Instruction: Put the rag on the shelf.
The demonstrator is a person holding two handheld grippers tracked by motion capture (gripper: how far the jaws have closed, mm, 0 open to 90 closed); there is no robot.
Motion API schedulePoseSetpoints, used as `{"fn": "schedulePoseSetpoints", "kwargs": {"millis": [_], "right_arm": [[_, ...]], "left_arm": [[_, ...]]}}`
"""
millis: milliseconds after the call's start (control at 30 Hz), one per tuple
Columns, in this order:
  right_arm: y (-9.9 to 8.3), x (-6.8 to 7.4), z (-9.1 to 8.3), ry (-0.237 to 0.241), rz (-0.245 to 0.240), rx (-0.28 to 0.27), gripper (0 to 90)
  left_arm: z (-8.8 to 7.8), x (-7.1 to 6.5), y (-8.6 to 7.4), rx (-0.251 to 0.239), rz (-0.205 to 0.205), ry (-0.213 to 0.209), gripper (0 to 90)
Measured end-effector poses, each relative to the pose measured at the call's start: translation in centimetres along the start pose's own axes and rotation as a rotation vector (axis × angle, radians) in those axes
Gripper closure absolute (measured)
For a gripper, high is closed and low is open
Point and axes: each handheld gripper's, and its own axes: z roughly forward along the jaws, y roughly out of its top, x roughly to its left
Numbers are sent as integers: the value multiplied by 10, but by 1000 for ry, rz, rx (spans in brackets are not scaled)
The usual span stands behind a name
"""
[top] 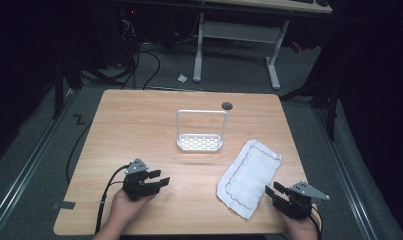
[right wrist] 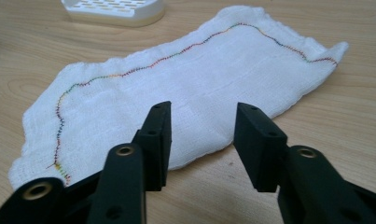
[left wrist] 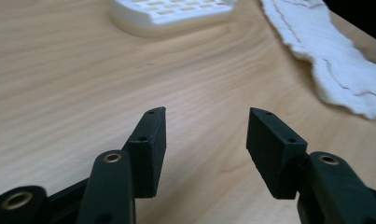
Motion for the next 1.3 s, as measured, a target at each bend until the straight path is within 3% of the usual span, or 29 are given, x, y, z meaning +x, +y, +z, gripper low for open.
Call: {"fn": "schedulePoseSetpoints", "kwargs": {"millis": [100,167,400,433,467,500,533,567,600,700,767,867,1167,1300], "right_arm": [[0,1,4,0,3,15,620],[0,3,7,3,-8,26,626],[8,10,19,19,-48,31,624],[12,11,23,20,-56,28,640],[18,11,28,33,-68,30,715],[28,8,40,33,-87,53,872],[33,5,47,27,-73,66,900],[33,5,47,27,-73,66,900],[43,-3,61,10,-50,73,900],[50,-14,81,-21,-25,103,900],[50,-19,93,-24,-22,138,900],[49,-20,98,-10,-24,146,900],[44,8,98,73,-104,156,900],[40,34,98,149,-137,163,900]], "left_arm": [[-3,8,0,-24,-47,19,475],[-3,10,0,-27,-57,24,456],[-1,9,-1,-19,-56,21,453],[-1,9,-1,-18,-56,22,453],[0,9,-1,-17,-58,22,454],[0,9,-1,-15,-58,22,455],[1,9,-1,-14,-65,22,455],[1,9,-1,-14,-65,22,455],[1,9,-2,-13,-70,20,455],[2,9,-3,-8,-69,19,454],[1,10,-3,-7,-70,16,454],[1,10,-3,-11,-76,8,455],[1,0,-2,-11,-44,1,458],[2,-4,-2,-5,-30,-5,462]]}}
